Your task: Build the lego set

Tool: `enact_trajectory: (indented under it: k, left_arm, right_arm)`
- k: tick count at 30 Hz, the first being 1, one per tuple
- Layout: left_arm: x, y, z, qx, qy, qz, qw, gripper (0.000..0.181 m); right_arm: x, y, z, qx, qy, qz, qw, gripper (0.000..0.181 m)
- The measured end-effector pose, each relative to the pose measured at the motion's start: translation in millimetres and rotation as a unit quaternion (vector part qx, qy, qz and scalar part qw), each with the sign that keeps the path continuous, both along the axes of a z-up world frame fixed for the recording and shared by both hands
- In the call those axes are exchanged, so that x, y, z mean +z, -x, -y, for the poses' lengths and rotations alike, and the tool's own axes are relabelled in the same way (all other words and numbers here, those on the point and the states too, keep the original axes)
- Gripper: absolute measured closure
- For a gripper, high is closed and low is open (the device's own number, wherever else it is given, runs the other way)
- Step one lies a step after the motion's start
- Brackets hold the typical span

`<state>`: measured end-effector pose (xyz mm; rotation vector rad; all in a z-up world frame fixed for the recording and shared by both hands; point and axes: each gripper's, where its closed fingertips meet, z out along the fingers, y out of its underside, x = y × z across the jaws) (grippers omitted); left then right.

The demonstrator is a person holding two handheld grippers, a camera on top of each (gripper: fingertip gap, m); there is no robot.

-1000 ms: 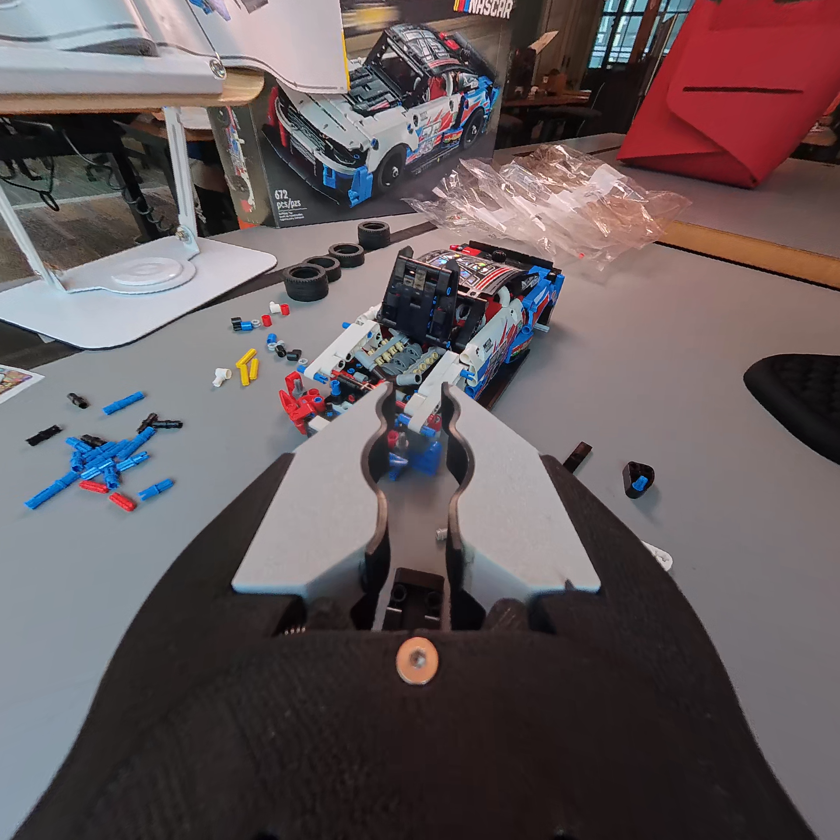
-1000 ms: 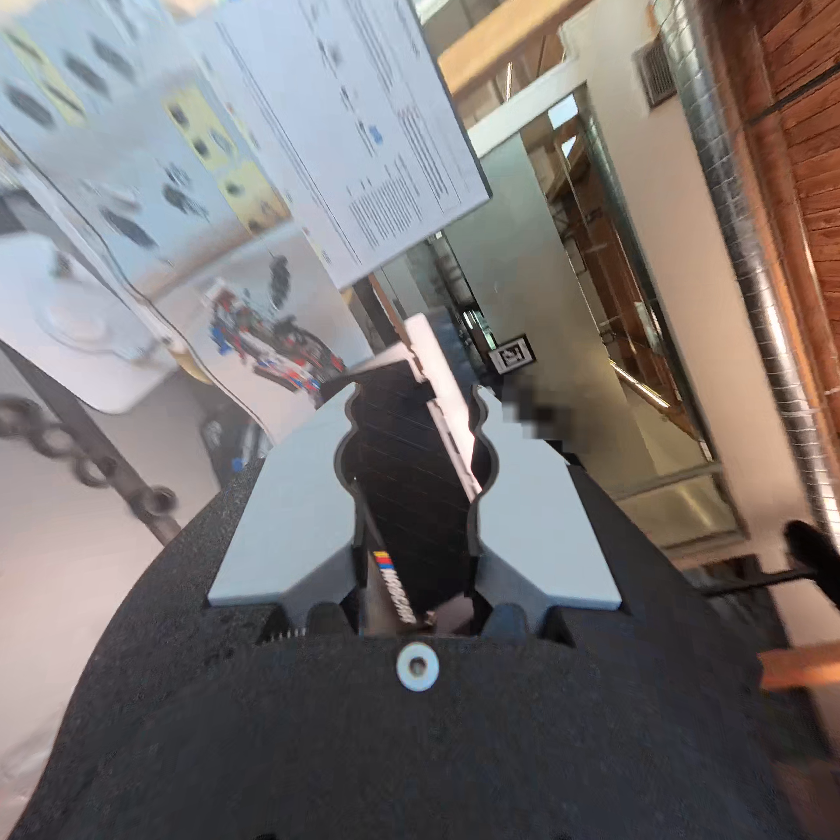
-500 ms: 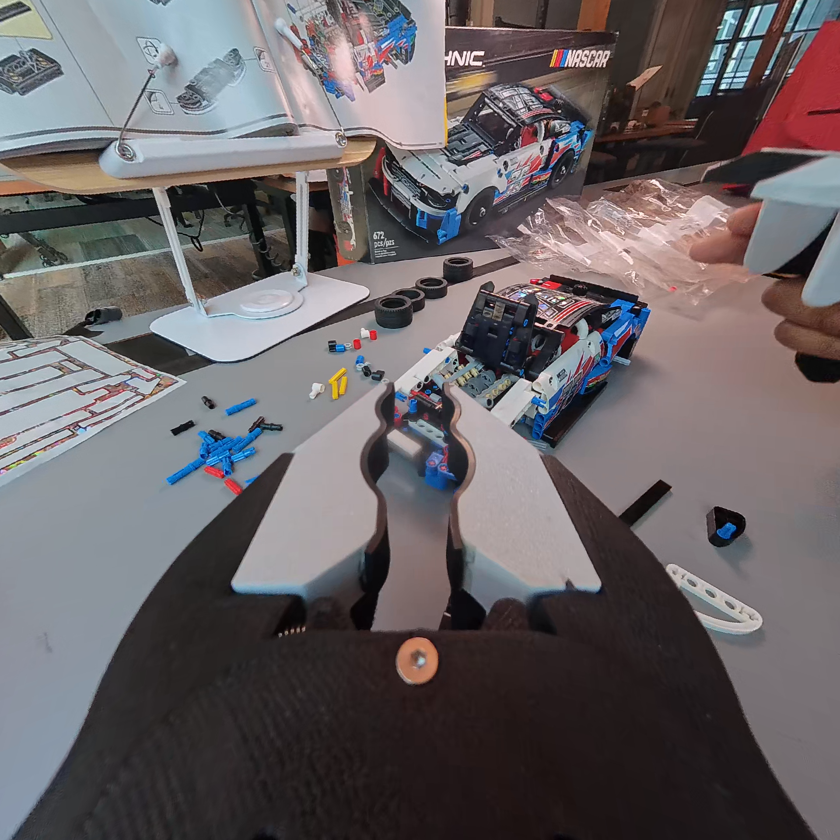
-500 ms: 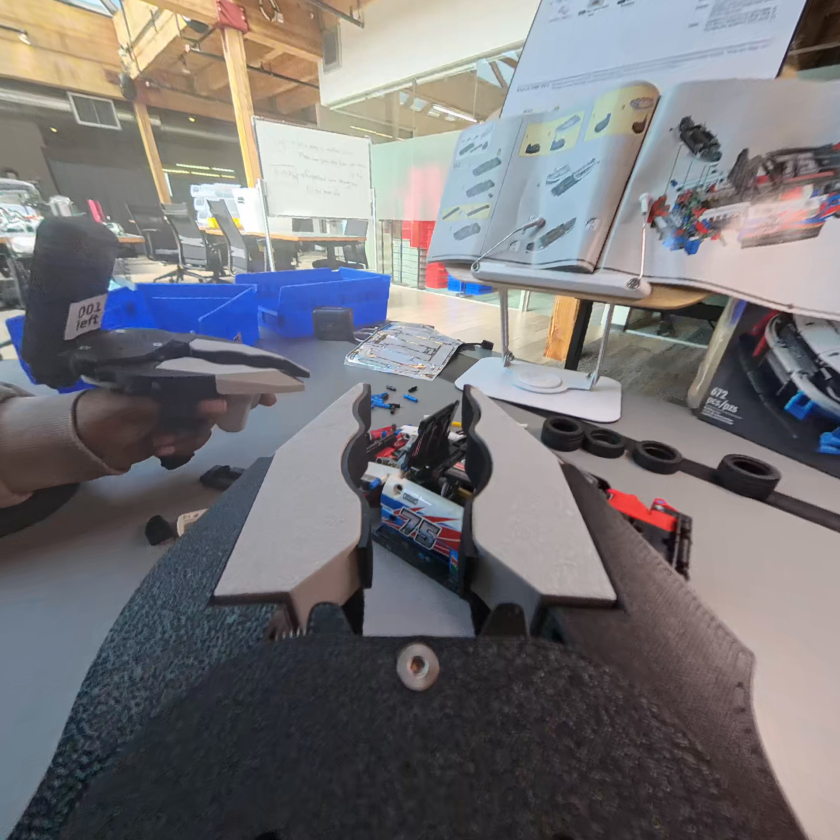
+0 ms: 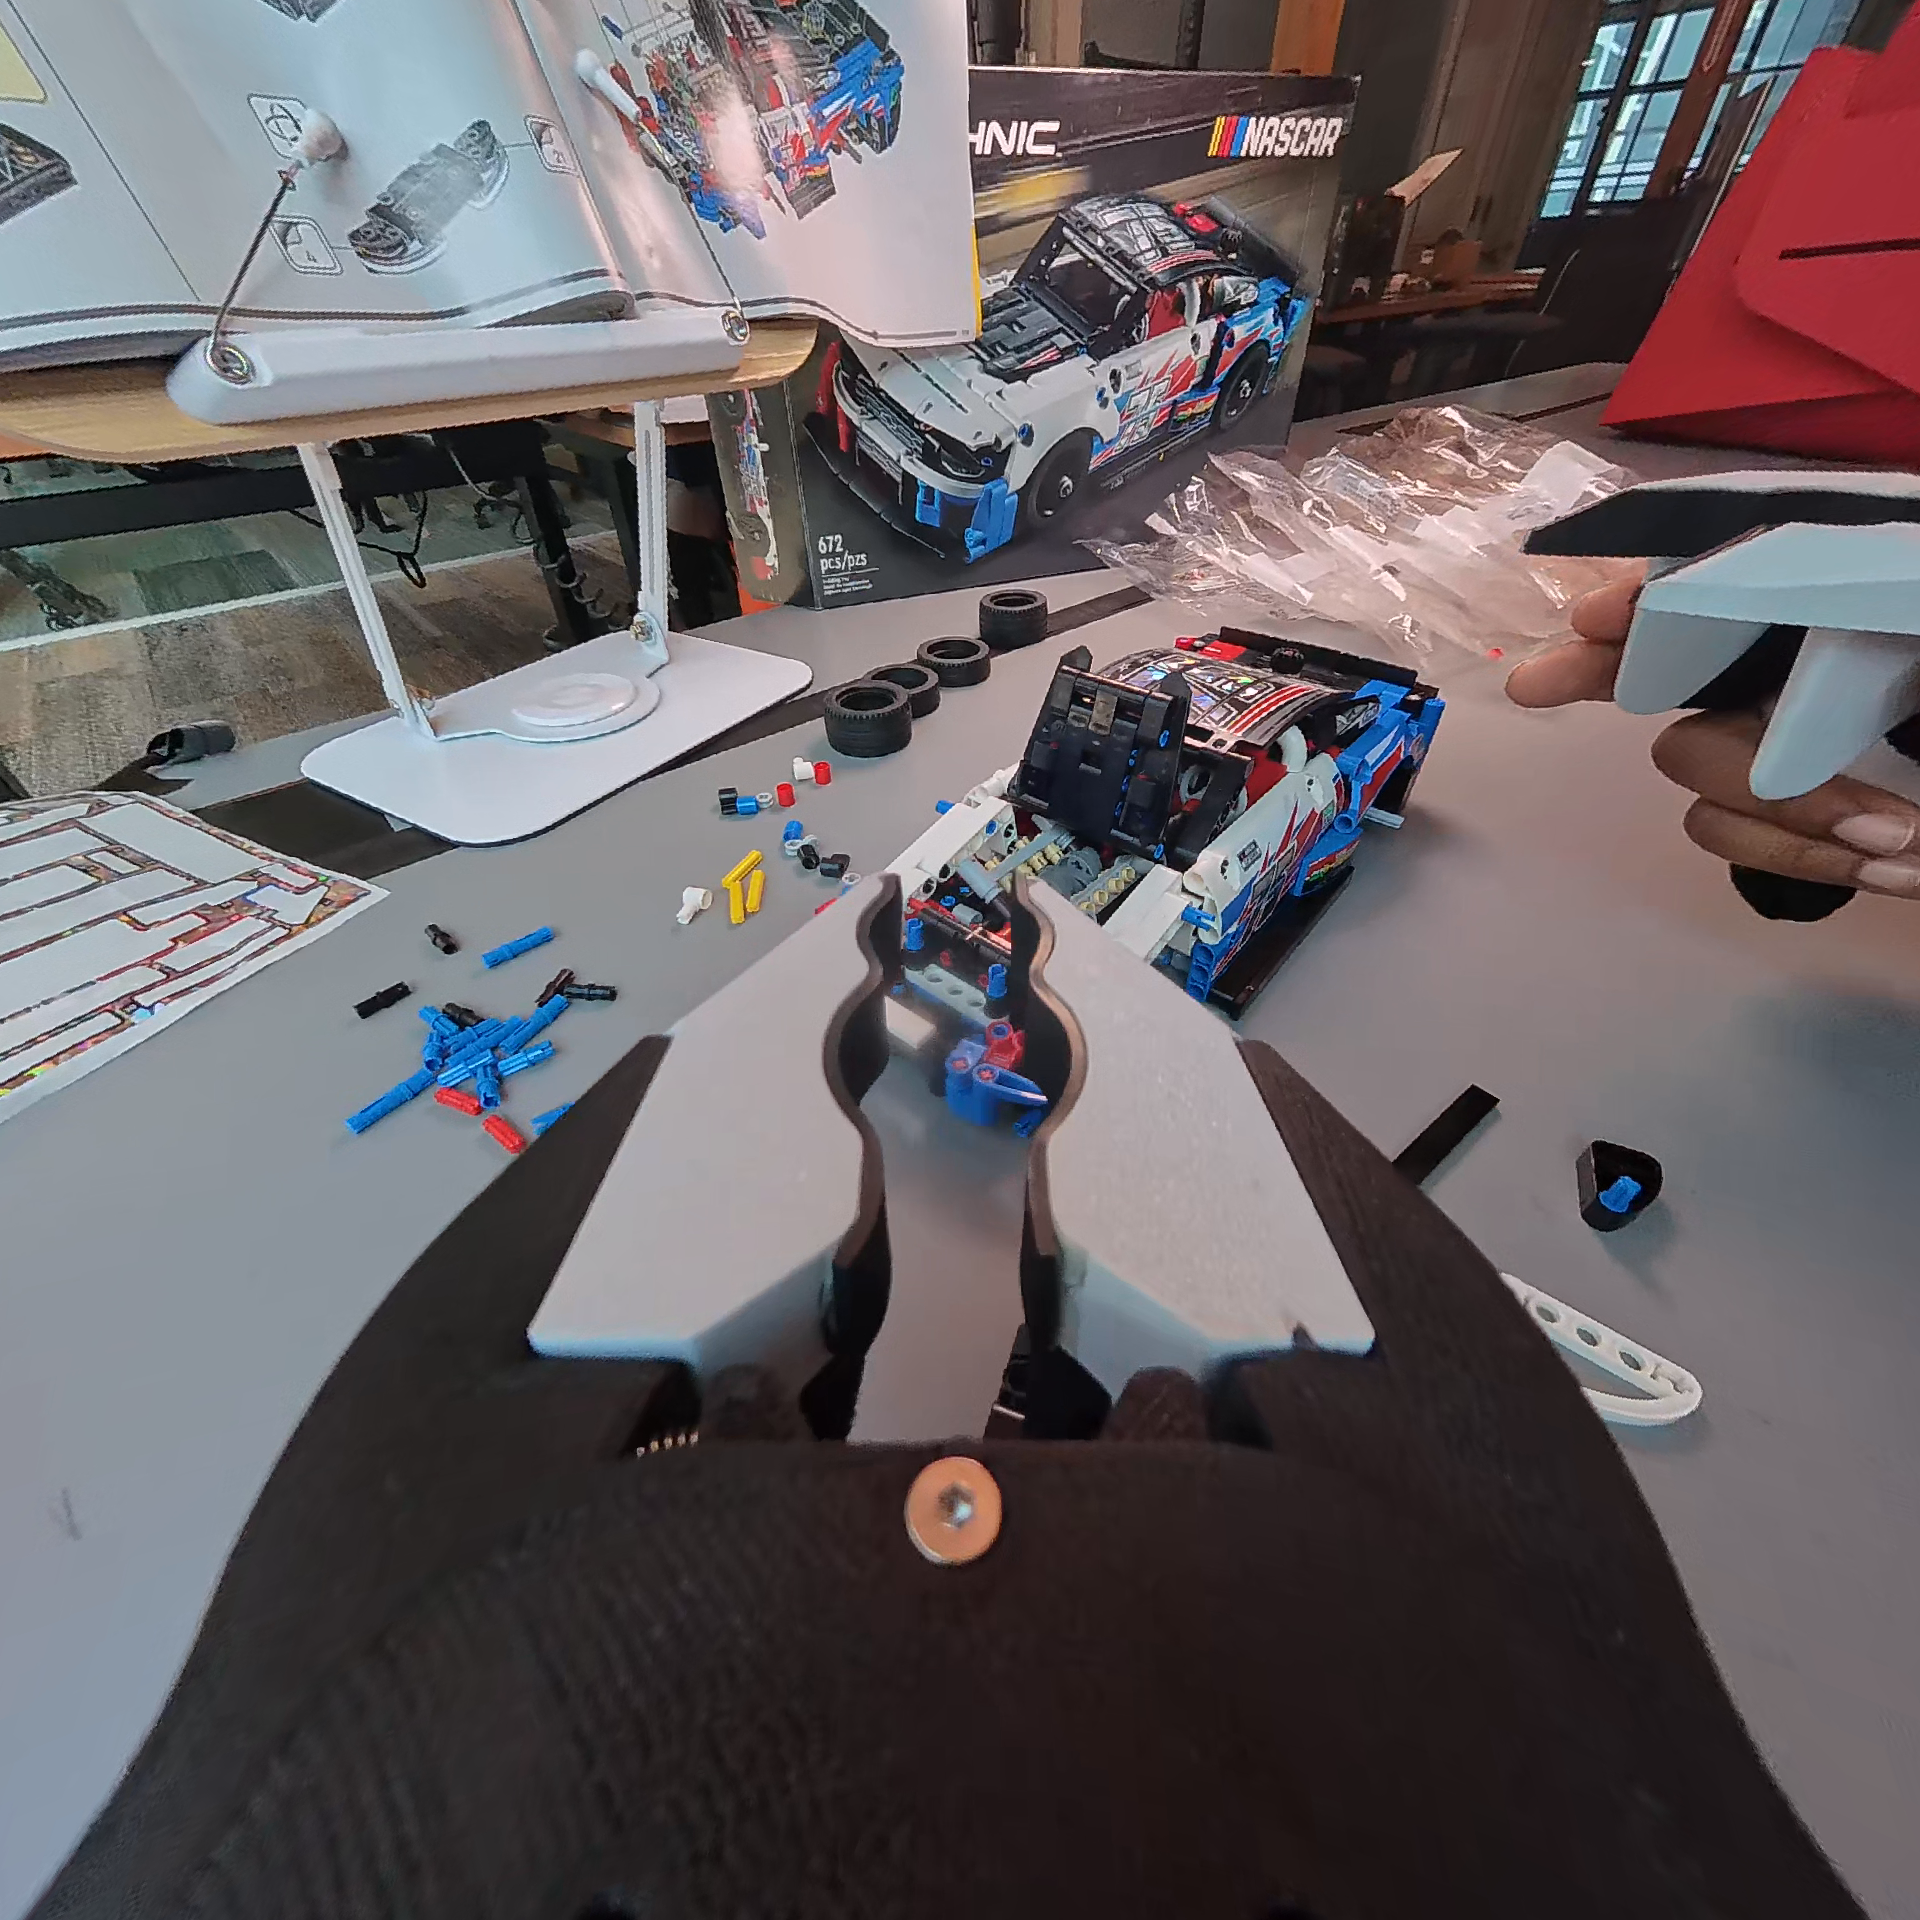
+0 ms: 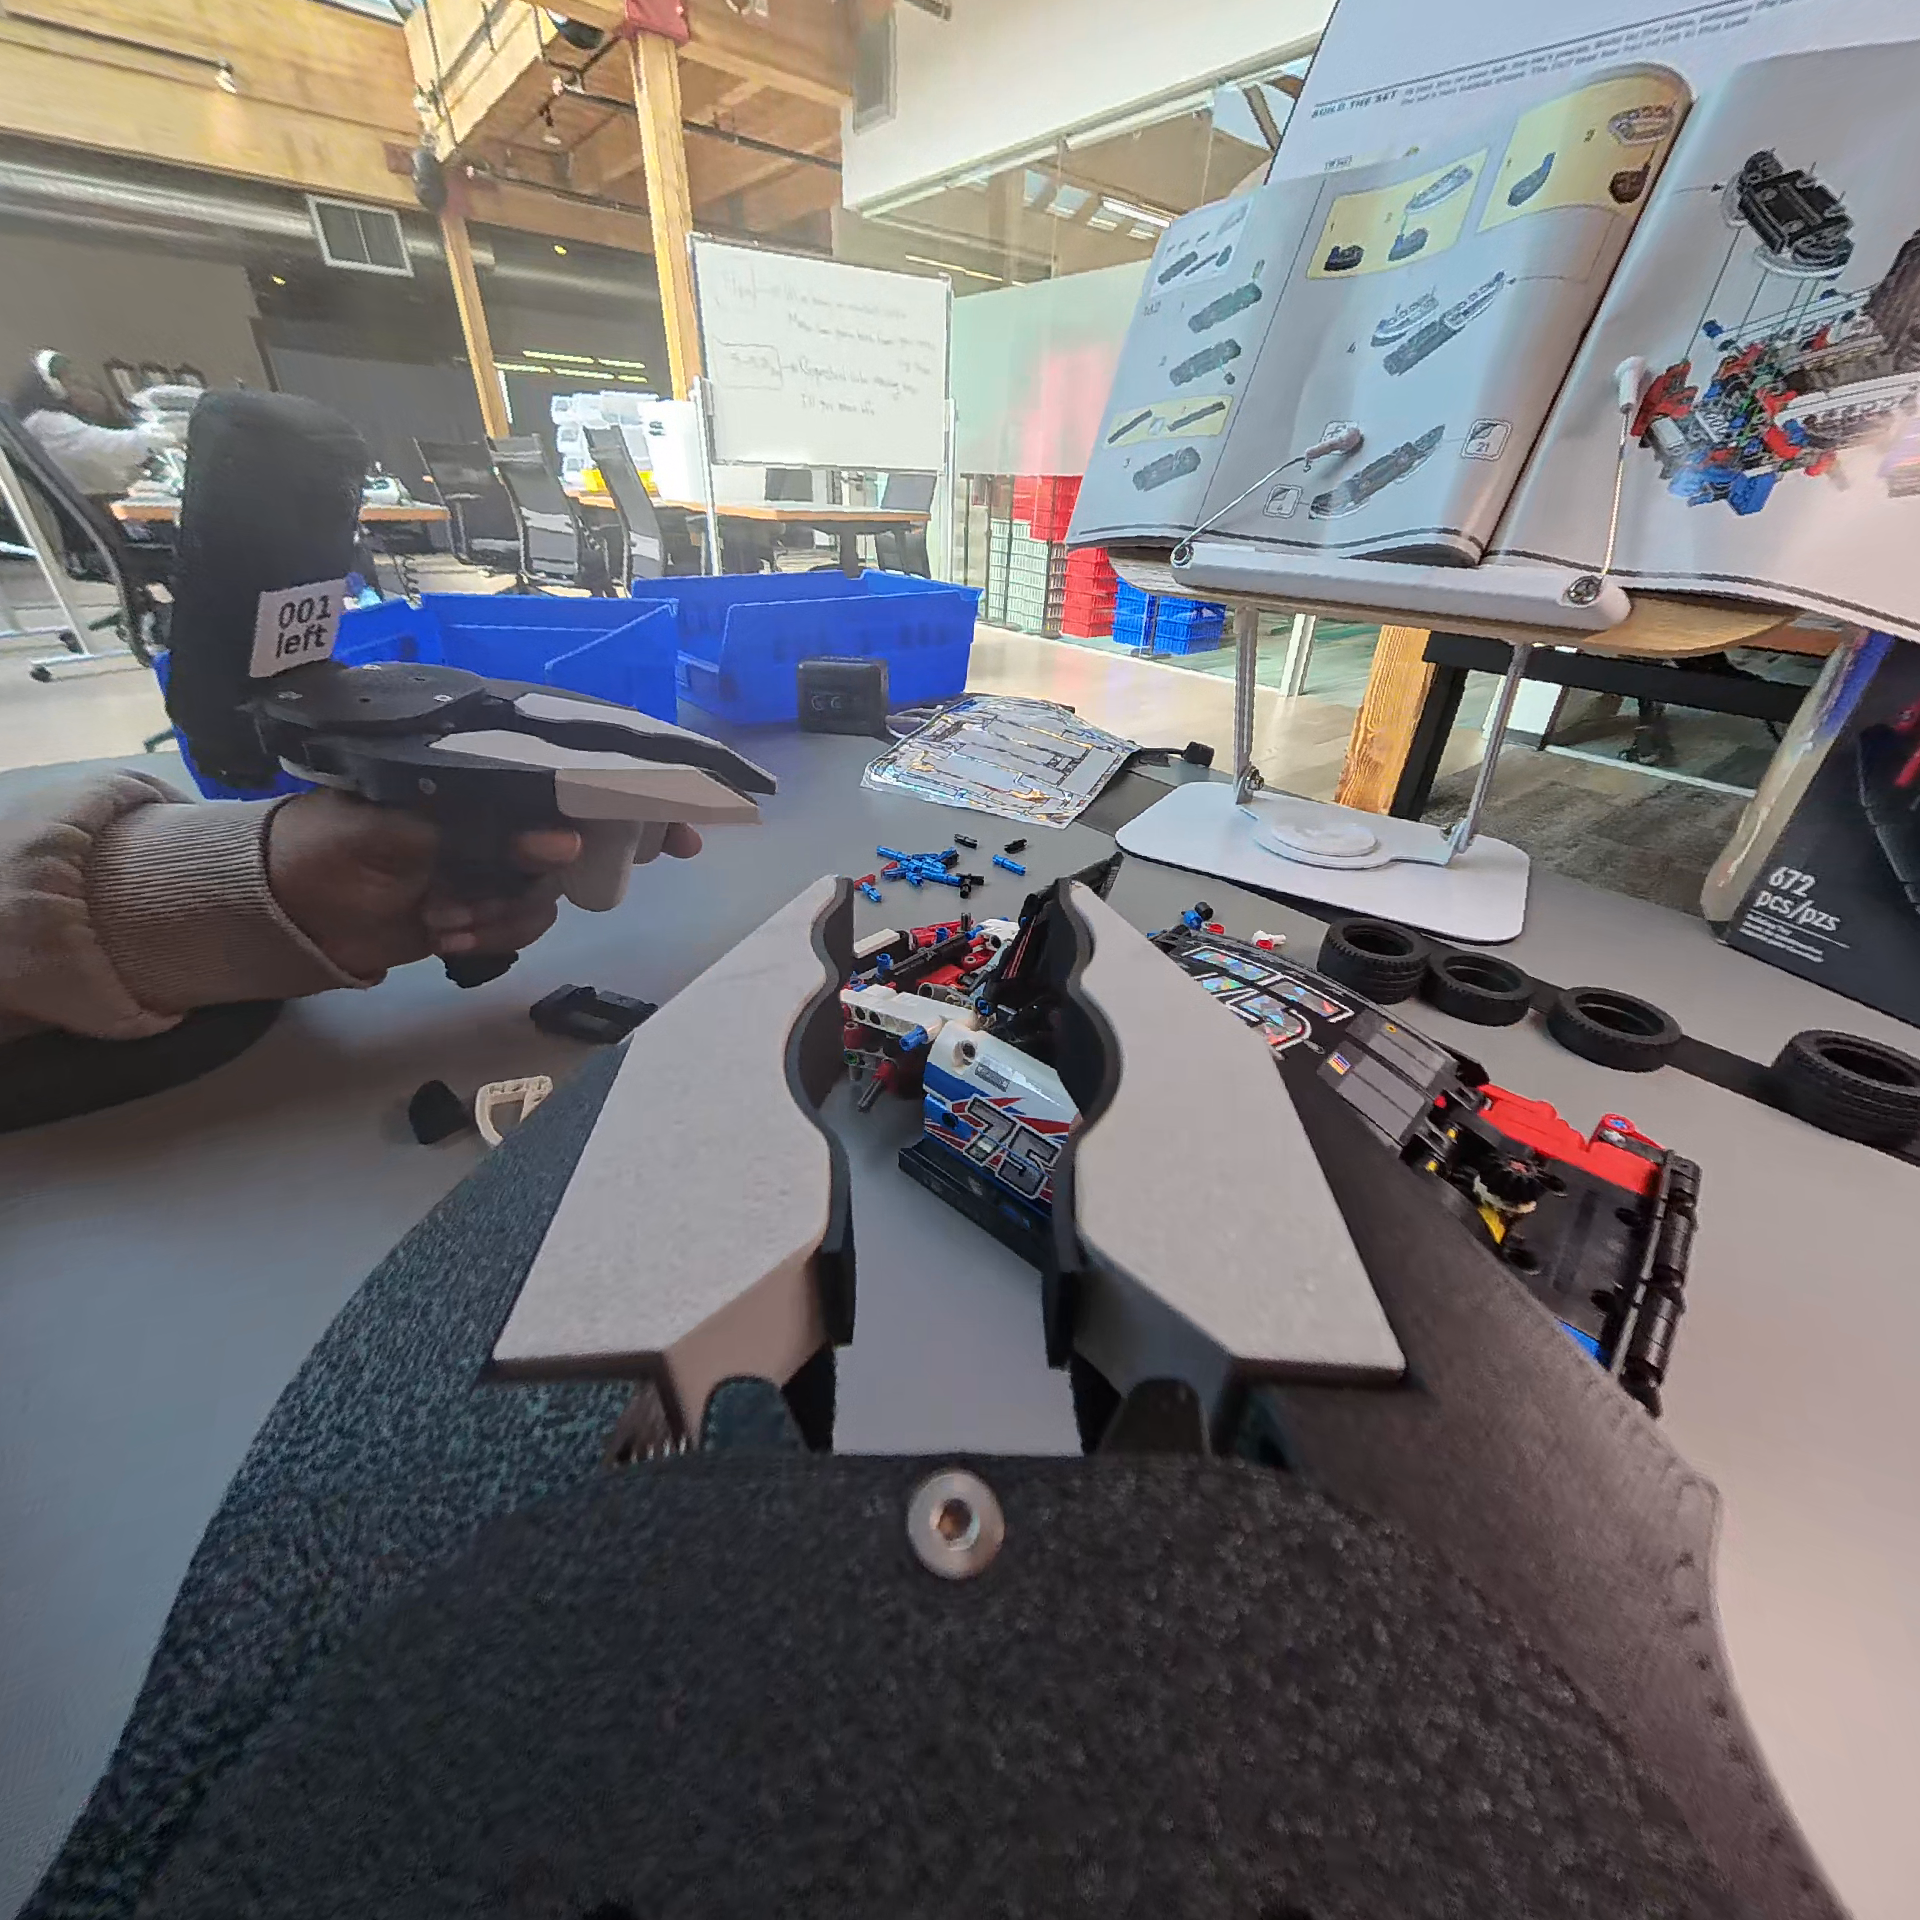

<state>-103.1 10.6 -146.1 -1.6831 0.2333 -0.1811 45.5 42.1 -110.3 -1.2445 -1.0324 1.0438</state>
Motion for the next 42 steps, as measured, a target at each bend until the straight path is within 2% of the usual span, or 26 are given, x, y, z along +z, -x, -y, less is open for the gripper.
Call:
enact_trajectory:
  k: [7,12,14,16,18,22,27,30,34,42]
  left_arm:
    - [5,0,3,-0.007,-0.003,0.001,1.0,0.164]
    - [10,15,2,0.002,0.0,0.0,1.0,0.167]
    - [3,19,3,-0.016,0.025,-0.018,0.999,0.173]
    - [-13,15,4,-0.06,0.062,-0.04,0.995,0.172]
    - [-31,0,11,-0.131,0.095,-0.057,0.985,0.172]
    - [-40,-22,21,-0.2,0.1,-0.082,0.971,0.165]
    - [-59,-42,61,-0.317,0.17,-0.137,0.923,0.15]
    - [-73,-41,80,-0.341,0.219,-0.146,0.902,0.142]
    - [-85,-46,99,-0.368,0.262,-0.174,0.875,0.149]
    - [-96,-50,100,-0.357,0.291,-0.192,0.867,0.159]
  right_arm:
    - [-10,2,-5,-0.01,-0.008,0.019,1.0,0.147]
    - [-19,4,-11,-0.024,-0.018,0.042,0.999,0.151]
    - [-19,3,-12,-0.028,-0.022,0.045,0.998,0.152]
    - [-21,4,-12,-0.025,-0.019,0.052,0.998,0.153]
    - [-21,4,-10,-0.017,-0.014,0.052,0.998,0.156]
    - [-21,4,-1,0.011,-0.023,0.064,0.998,0.163]
    - [-31,9,7,0.025,-0.045,0.097,0.994,0.166]
    - [-40,12,12,0.032,-0.058,0.121,0.99,0.167]
    - [-49,16,19,0.046,-0.071,0.142,0.986,0.169]
    - [-61,20,25,0.06,-0.079,0.168,0.981,0.17]
